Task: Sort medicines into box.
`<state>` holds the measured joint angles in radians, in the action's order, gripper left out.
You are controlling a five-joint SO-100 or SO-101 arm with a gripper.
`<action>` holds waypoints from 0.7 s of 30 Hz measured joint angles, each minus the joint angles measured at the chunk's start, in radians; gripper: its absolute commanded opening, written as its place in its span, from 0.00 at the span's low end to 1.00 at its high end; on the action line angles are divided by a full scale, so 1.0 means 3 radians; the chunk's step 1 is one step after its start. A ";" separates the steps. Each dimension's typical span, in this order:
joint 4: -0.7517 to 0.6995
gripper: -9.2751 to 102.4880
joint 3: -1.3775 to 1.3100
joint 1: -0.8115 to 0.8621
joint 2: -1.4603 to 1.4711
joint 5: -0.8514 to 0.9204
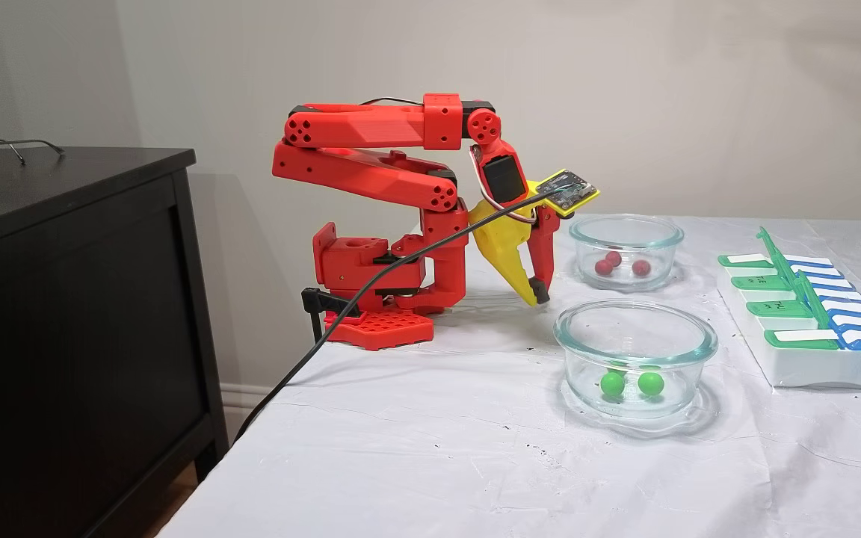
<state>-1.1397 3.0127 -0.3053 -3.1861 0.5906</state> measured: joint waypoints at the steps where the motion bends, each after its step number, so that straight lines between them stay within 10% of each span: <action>1: -0.0005 0.08 0.0000 -0.0036 0.0000 0.0041; 21: -0.0317 0.08 -0.1841 -0.0614 0.0813 0.0205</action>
<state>-1.2349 2.4605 -0.4893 -2.9422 0.6519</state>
